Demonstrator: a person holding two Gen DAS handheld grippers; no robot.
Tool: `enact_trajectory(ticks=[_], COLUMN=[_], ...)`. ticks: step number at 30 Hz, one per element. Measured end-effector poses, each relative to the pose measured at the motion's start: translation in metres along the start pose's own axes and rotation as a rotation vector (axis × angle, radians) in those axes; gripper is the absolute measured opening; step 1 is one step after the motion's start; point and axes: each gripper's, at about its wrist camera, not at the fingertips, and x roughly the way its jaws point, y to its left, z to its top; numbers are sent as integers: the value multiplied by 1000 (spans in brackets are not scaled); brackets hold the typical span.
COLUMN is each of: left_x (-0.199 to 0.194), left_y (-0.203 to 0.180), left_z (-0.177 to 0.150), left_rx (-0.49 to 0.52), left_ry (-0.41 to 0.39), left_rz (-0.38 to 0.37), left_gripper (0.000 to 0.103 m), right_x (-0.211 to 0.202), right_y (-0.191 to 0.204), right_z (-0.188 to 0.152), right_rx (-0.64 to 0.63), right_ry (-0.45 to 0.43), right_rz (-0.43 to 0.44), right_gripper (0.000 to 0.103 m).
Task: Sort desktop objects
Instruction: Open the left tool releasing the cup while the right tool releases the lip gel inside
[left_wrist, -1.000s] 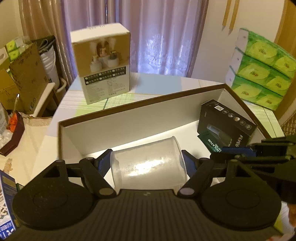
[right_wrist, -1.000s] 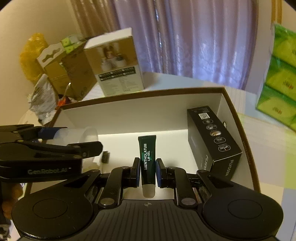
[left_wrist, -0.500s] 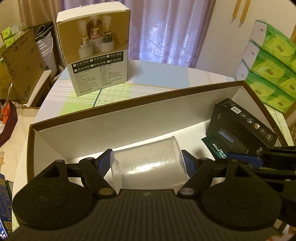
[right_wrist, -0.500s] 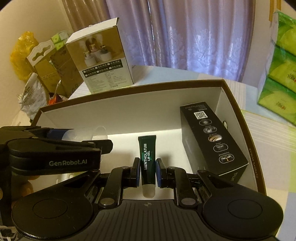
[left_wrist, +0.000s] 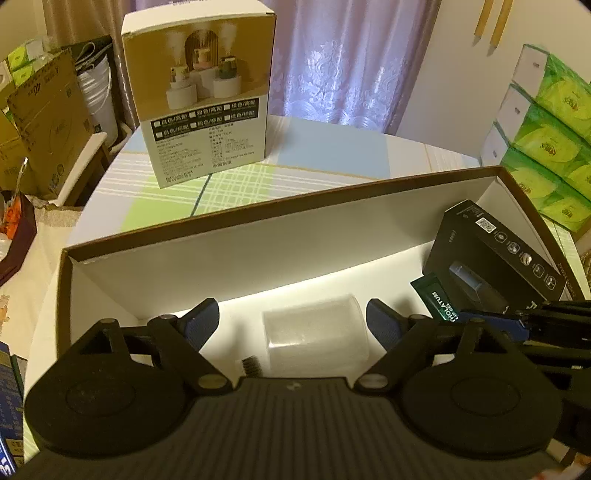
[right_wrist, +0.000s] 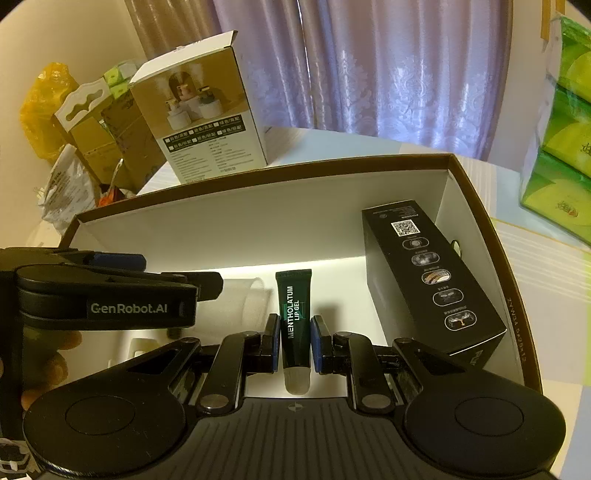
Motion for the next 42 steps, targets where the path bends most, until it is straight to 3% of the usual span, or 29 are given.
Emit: enact_trajectory(ticks=[27, 28, 31, 42], left_x=[-29, -30, -35, -61], left_y=[1, 1, 1, 2], left_z=[-5, -6, -7, -13], left_rx=[55, 58, 66, 83], left_ry=[-58, -61, -72, -113], left_rz=[55, 59, 77, 116], left_gripper=[90, 90, 92, 97], right_x=[-8, -9, -14, -37], right_y=[11, 12, 13, 27], right_z=[-2, -3, -4, -11], right_rx=[-46, -45, -44, -89], right_ry=[-48, -48, -69, -112], right_rz=[41, 41, 24, 6], right_gripper=[17, 23, 60, 92])
